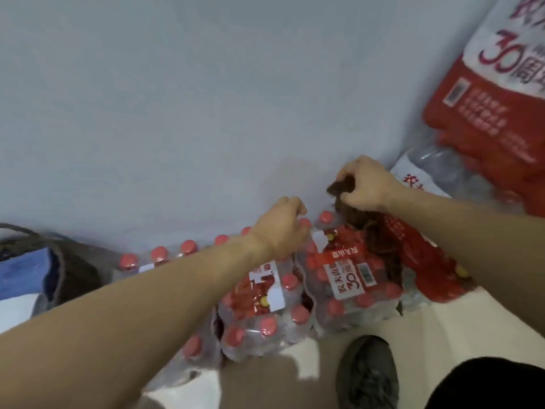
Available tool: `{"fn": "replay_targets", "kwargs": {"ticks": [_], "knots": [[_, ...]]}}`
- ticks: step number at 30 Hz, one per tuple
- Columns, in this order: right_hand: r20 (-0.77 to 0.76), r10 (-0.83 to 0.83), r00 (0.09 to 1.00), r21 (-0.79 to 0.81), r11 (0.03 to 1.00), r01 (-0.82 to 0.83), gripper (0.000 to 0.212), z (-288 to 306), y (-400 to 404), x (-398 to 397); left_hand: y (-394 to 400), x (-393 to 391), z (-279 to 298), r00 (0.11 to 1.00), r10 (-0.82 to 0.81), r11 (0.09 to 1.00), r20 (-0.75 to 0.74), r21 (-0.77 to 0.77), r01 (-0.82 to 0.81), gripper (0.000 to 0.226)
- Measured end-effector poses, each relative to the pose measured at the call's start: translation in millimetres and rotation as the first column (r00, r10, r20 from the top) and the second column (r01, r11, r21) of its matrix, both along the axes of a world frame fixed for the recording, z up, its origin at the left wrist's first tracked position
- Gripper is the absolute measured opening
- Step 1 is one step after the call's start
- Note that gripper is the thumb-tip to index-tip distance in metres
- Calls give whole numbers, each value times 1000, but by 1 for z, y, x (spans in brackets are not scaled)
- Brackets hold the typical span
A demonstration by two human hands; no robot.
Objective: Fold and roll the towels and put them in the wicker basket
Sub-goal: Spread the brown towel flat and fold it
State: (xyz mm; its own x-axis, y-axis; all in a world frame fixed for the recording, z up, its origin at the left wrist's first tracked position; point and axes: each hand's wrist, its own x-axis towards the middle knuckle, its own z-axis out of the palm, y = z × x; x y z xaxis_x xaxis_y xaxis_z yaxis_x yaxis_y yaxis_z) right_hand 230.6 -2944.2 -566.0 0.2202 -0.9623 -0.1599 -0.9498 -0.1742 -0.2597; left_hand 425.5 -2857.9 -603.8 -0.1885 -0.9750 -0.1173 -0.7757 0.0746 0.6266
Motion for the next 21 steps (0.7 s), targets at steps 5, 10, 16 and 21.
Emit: {"fn": "replay_targets", "kwargs": {"ticks": [5, 10, 16, 21], "knots": [[-201, 88, 976, 252, 967, -35, 89, -43, 3, -27, -25, -74, -36, 987, 34, 997, -155, 74, -23, 48], [-154, 40, 987, 42, 999, -34, 49, -75, 3, -21, -32, -99, -55, 946, 77, 992, -315, 117, -41, 50], [263, -166, 950, 51, 986, 158, 19, -72, 3, -28, -39, -94, -59, 851, 178, 979, -494, 179, -101, 74], [650, -339, 680, 376, 921, 99, 29, -56, 8, -37, -35, -81, -50, 854, 110, 992, -508, 113, -61, 77]]}}
